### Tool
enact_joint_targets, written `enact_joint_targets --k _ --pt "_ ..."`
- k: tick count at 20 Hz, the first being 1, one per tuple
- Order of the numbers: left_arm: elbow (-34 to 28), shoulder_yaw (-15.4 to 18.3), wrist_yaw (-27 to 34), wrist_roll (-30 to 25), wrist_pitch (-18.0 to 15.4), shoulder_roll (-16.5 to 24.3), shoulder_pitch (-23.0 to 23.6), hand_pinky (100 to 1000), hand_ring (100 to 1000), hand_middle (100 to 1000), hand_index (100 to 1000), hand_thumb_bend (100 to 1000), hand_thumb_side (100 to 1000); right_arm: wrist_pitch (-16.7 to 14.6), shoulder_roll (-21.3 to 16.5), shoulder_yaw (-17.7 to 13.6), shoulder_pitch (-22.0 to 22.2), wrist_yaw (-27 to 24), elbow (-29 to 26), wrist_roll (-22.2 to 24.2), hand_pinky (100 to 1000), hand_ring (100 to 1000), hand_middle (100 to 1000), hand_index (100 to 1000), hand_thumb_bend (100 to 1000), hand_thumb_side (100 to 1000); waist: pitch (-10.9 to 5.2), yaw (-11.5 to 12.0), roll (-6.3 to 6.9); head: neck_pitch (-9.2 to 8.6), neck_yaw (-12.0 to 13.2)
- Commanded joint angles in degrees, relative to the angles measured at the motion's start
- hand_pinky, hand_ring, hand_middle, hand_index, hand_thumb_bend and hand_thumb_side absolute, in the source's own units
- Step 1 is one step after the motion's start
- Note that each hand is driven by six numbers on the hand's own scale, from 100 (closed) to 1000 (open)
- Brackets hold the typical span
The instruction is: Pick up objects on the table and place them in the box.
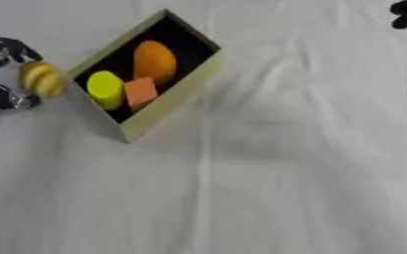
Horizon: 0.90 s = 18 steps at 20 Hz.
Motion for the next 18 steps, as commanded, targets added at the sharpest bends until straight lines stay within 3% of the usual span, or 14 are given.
enact_joint_targets --k 1,6,8,13,18 --pt "0.12 0.71 0.4 -0.83 0.01 0.94 -1.01 789 781 765 832 323 101 0.05 -1.0 -0.59 -0.24 0.32 -0.86 0.04 928 810 668 808 100 395 -1.21 -0.03 -0.06 -0.67 0.02" --pt "-1.05 0.97 1.15 -0.12 0.6 1.24 -0.96 758 741 699 790 214 101 0.19 -0.88 -0.6 -0.03 0.39 -0.86 0.08 930 810 666 808 100 397 -1.28 0.0 -0.03 -0.67 -0.03" --pt "-1.63 1.05 0.48 1.32 1.12 1.37 -1.0 743 712 662 766 210 112 0.29 -0.81 -0.58 0.03 0.41 -0.86 0.13 931 810 665 808 100 397 -1.31 0.01 0.01 -0.73 0.0" --pt "-1.91 0.96 -4.32 7.75 2.77 1.0 -1.33 668 593 510 617 221 100 0.42 -0.69 -0.55 0.07 0.25 -0.86 0.26 931 810 664 808 100 398 -1.42 -0.09 0.06 -0.79 0.03" --pt "-3.61 1.59 -8.23 14.65 4.27 0.96 -1.37 638 554 470 566 169 100 0.36 -0.62 -0.71 0.31 0.25 -0.86 0.22 930 811 663 808 100 397 -1.48 -0.23 0.09 -0.72 -0.12"
